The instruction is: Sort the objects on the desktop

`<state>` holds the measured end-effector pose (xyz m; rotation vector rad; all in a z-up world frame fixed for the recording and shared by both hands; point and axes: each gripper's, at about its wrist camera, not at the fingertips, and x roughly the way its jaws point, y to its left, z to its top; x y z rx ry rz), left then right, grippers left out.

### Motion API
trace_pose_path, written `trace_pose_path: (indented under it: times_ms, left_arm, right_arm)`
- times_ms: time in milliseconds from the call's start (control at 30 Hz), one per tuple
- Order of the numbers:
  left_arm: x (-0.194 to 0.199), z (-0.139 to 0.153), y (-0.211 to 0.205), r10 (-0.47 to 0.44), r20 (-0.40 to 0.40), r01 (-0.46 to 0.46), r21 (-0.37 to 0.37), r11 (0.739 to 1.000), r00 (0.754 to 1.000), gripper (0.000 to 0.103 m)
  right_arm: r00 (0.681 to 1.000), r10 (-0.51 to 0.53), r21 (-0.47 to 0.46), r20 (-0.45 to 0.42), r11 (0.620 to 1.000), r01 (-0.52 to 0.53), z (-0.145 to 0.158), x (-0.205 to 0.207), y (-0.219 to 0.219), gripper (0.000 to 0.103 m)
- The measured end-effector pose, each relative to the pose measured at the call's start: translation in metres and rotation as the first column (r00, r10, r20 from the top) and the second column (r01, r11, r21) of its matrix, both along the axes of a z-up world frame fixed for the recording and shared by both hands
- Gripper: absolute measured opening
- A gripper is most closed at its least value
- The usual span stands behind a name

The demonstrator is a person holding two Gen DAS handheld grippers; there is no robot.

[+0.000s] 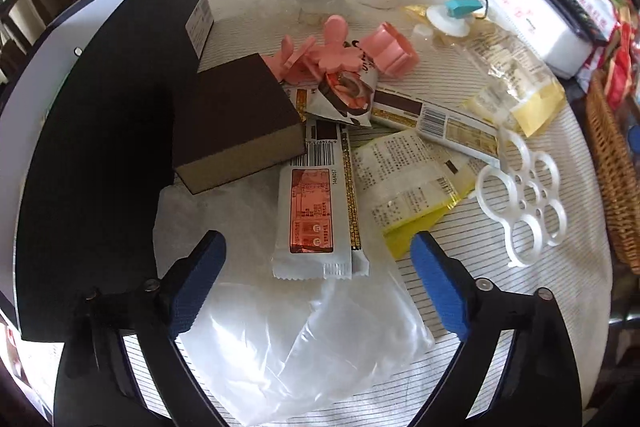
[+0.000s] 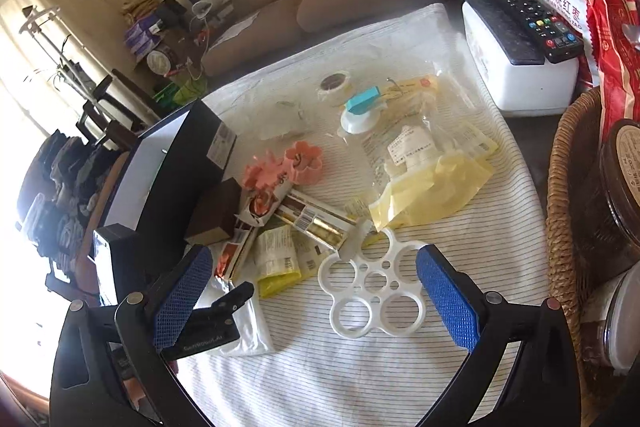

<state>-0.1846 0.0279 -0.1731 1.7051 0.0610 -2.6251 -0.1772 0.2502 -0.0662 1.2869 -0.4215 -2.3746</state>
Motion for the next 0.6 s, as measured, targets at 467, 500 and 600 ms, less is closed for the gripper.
trace_pose_path:
  times_ms: [467, 500, 600]
  left_arm:
    - [-0.001, 0.009, -0.041, -0.028, -0.017, 0.031, 0.276, 0.961, 0.999, 0.023]
    - [-0.002, 0.006, -0.043, -0.028, -0.006, 0.028, 0.281, 0.959, 1.0, 0.023]
    - [0.001, 0.0, -0.044, -0.022, -0.006, 0.022, 0.26, 0.965, 1.0, 0.03]
  right_arm:
    - [0.994, 0.073, -0.118, 0.083, 0.991, -0.063, -0.025, -0.004, -0.025, 0.103]
    - [0.992, 0.076, -0.144, 0.098, 0.988, -0.061, -0.028, -0.006, -0.026, 0.103]
    - [0.988, 0.08, -0.199, 0.135, 0.979, -0.052, -0.038, -0.008, -0.03, 0.103]
